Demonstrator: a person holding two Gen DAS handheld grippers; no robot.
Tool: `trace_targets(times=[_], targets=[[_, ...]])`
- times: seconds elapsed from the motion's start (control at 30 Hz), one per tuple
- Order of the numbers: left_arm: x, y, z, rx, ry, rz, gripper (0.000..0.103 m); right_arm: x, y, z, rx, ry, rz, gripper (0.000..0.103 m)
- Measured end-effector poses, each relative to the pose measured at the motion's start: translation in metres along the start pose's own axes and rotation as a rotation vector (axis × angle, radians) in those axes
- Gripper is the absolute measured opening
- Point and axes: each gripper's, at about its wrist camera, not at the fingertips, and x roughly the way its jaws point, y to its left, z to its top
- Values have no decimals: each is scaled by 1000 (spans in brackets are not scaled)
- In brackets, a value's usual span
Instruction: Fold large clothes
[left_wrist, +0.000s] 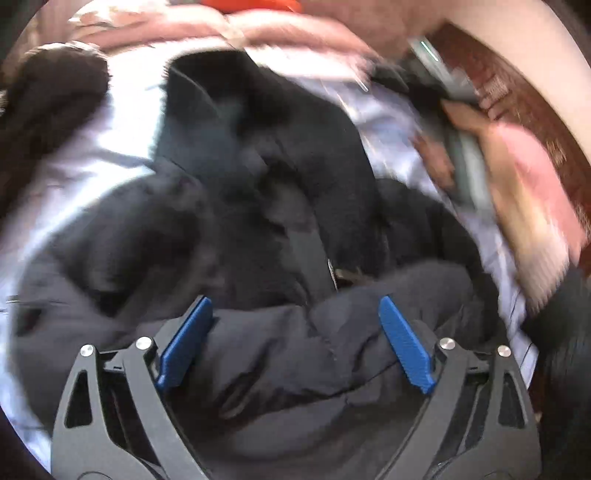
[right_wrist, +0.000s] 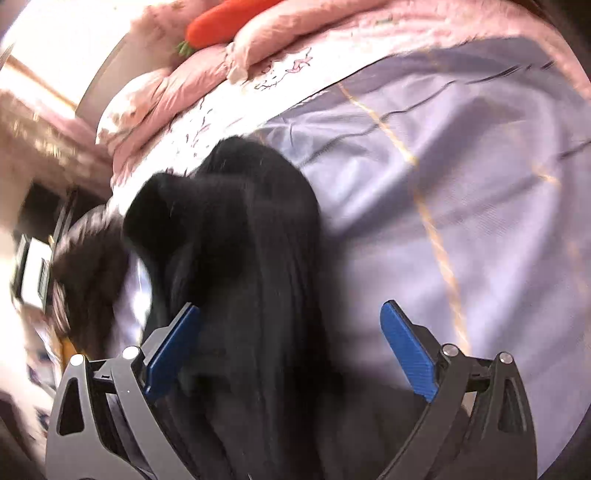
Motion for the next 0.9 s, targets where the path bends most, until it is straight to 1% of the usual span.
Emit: trace_targets(times=[0.03,0.07,0.1,0.13,0.17,0.2,0.23,0.27,0.33,0.37,0.4,0.43,0.47,0.5,0.53,0.6,0.63,0.7,0.77,0.8,0.87,0.9], targets=[[17,-2,-8,27,24,37,93,11,5,4,10,11,9,98],[25,1,-8,21,43,44,93,22,7,7,21,37,17,98],[33,5,-9,-5,59,42,93,39,11,11,32,64,38,98],[38,12,-9,-34,64,39,94,44,15,10,30,72,50,91],[44,16,-8,-44,70,49,95,50,21,9,6,79,39,63],[49,15,-9,-34,73,62,95,55,29,8,-1,87,1,38],[56,14,-9,-12,77,88,95,56,32,7,-1,95,-25,10],[59,14,-11,-7,73,101,95,47,38,6,-21,75,-25,10],[61,13,-12,-13,65,115,95,21,57,3,-109,3,1,9],[62,14,-12,-18,61,119,95,21,57,3,-109,3,1,9],[62,15,-13,-23,58,117,95,-4,71,-3,-179,-54,43,9],[61,16,-14,-30,51,112,95,-21,80,-12,-226,-81,73,9],[62,16,-17,-33,44,109,95,-41,90,-24,-296,-110,122,9],[63,17,-19,-38,33,105,95,-71,101,-46,-388,-133,221,9],[62,18,-22,-44,21,101,95,-93,104,-66,-445,-139,285,9],[45,28,-34,-67,-19,69,95,-134,104,-109,-543,-133,385,9],[36,31,-39,-81,-24,51,94,-162,96,-144,-613,-120,418,9],[18,31,-44,-91,-30,21,92,-196,77,-196,-688,-66,430,9],[-10,31,-59,-71,-53,9,92,-219,52,-238,-729,-11,416,9],[-17,30,-64,-66,-58,7,92,-223,41,-253,-737,18,401,9],[-30,30,-71,-75,-46,-11,92,-215,16,-278,-725,85,297,10],[-36,29,-69,-82,-40,2,92,-209,7,-278,-688,105,263,10]])
